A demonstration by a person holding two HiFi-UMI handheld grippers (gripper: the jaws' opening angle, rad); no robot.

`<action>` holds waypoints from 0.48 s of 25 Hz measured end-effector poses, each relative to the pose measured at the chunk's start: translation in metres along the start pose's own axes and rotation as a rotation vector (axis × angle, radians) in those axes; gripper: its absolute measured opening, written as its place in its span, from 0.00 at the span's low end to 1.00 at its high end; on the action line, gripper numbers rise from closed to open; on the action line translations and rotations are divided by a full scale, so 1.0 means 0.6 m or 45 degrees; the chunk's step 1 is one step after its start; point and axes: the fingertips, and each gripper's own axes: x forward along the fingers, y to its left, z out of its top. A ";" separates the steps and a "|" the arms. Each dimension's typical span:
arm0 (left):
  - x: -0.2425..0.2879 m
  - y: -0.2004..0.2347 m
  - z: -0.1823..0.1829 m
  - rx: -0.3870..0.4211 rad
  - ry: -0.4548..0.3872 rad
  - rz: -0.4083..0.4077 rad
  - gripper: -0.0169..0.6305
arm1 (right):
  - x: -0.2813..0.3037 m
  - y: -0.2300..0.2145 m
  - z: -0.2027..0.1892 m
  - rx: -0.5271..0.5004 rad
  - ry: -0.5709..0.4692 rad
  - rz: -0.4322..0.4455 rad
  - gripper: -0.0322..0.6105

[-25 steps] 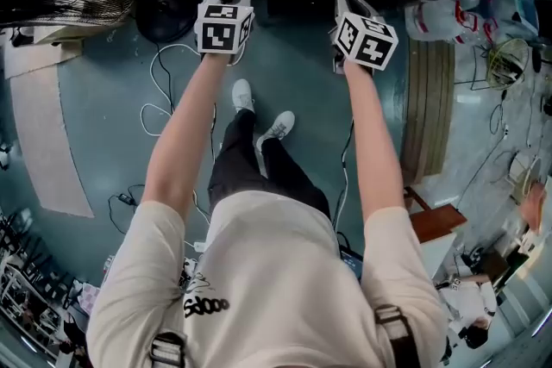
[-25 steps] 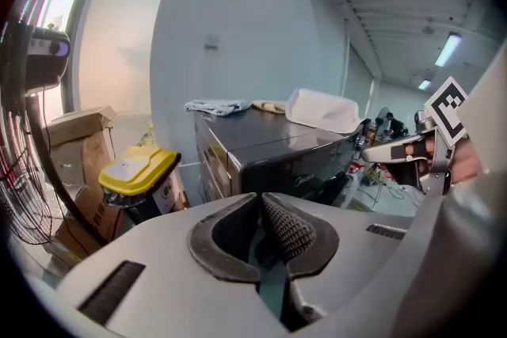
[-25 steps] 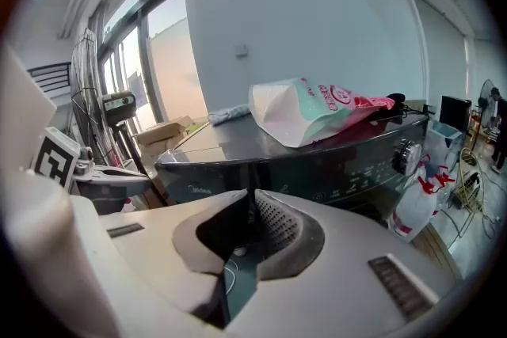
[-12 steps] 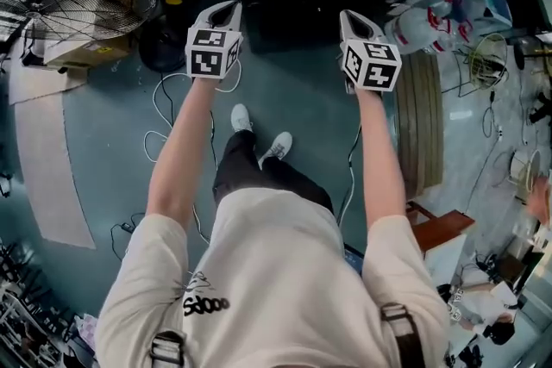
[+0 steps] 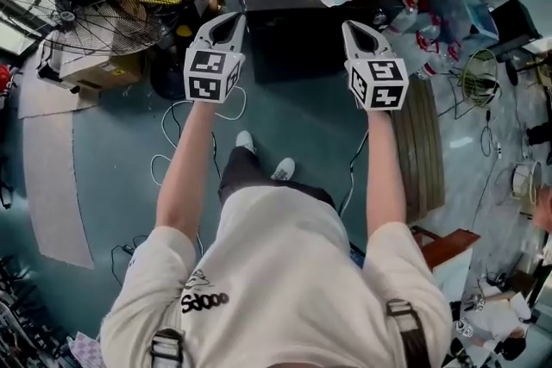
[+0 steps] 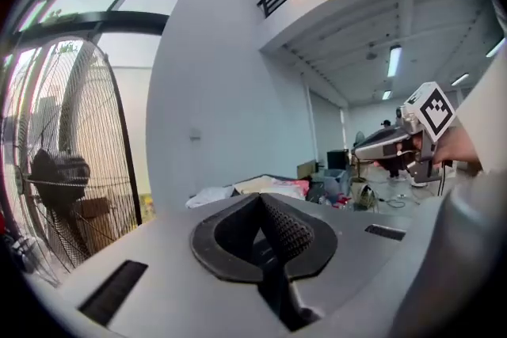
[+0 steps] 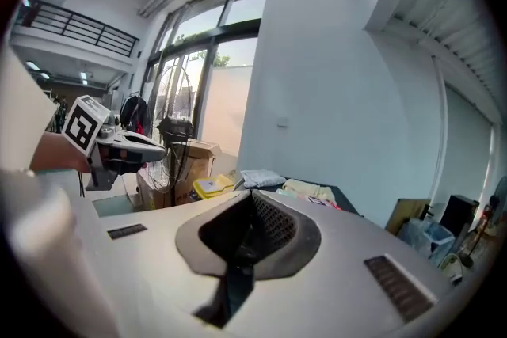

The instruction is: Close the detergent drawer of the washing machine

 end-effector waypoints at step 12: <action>-0.102 -0.052 0.125 0.170 -0.156 -0.063 0.05 | -0.115 0.044 0.122 -0.032 -0.212 0.041 0.06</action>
